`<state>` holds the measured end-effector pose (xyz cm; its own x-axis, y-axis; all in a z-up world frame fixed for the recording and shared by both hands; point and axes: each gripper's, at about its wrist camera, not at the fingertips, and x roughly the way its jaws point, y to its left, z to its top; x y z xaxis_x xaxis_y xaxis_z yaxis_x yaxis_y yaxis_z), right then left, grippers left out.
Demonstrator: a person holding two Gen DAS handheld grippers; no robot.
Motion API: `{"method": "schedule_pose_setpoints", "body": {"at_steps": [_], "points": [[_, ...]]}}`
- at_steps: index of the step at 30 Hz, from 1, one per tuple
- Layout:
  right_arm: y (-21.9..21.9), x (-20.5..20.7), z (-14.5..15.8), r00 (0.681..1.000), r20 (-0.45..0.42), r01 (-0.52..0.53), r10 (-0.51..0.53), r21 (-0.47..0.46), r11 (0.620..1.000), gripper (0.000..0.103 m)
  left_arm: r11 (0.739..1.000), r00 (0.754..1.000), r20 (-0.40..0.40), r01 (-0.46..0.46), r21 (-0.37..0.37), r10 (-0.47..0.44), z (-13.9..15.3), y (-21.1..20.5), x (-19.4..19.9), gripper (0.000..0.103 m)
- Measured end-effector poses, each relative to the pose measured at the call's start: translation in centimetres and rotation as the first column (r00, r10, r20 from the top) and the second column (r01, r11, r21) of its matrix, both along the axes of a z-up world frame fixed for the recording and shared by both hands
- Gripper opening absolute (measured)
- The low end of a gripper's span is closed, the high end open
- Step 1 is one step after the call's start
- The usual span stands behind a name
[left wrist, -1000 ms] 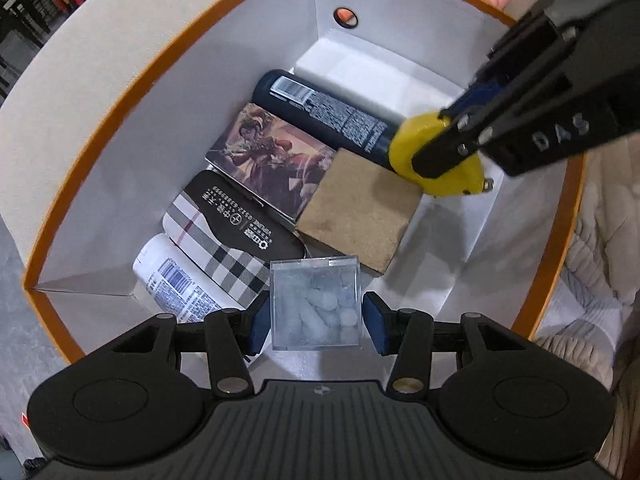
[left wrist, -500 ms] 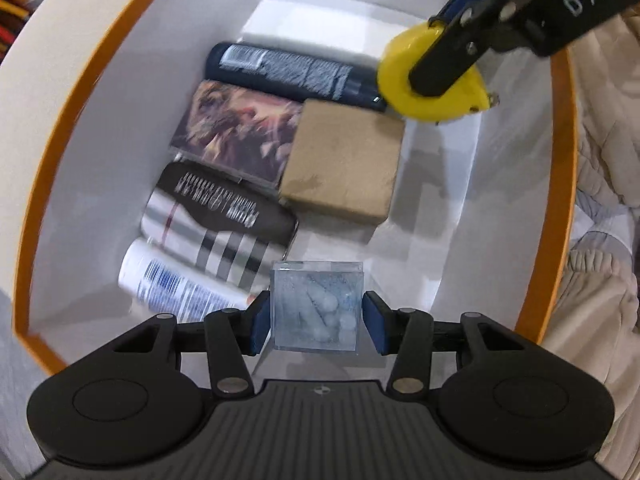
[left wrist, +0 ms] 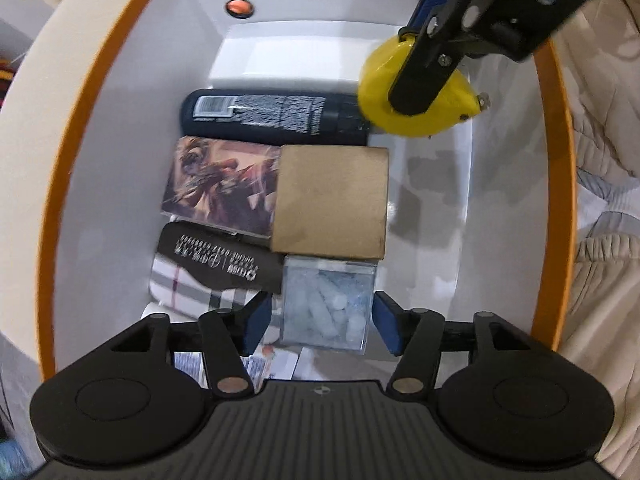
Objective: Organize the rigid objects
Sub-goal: 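Set the clear cube in the box with the left tool while the right tool lowers the tape measure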
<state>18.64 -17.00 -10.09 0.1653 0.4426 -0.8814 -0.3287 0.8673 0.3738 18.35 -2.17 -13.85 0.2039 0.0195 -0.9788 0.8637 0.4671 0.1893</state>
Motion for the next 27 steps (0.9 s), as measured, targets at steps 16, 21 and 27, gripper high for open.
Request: {"method": "schedule_pose_setpoints", "body": {"at_steps": [16, 21, 27], "points": [[2.5, 0.5, -3.3, 0.995, -0.077, -0.078, 0.07, -0.109, 0.991, 0.019, 0.849, 0.88, -0.011, -0.462, -0.254, 0.476, 4.3, 4.5, -0.9, 0.071], [3.0, 0.4, -3.2, 0.995, -0.043, -0.096, 0.09, -0.152, 0.984, 0.021, 0.813, 0.85, 0.009, -0.501, -0.296, 0.527, 4.1, 4.0, -1.0, 0.071], [2.9, 0.3, -1.7, 0.994, 0.02, -0.098, 0.104, -0.192, 0.976, 0.025, 0.795, 0.835, 0.043, -0.506, -0.335, 0.549, 4.5, 3.6, -1.2, 0.071]]}}
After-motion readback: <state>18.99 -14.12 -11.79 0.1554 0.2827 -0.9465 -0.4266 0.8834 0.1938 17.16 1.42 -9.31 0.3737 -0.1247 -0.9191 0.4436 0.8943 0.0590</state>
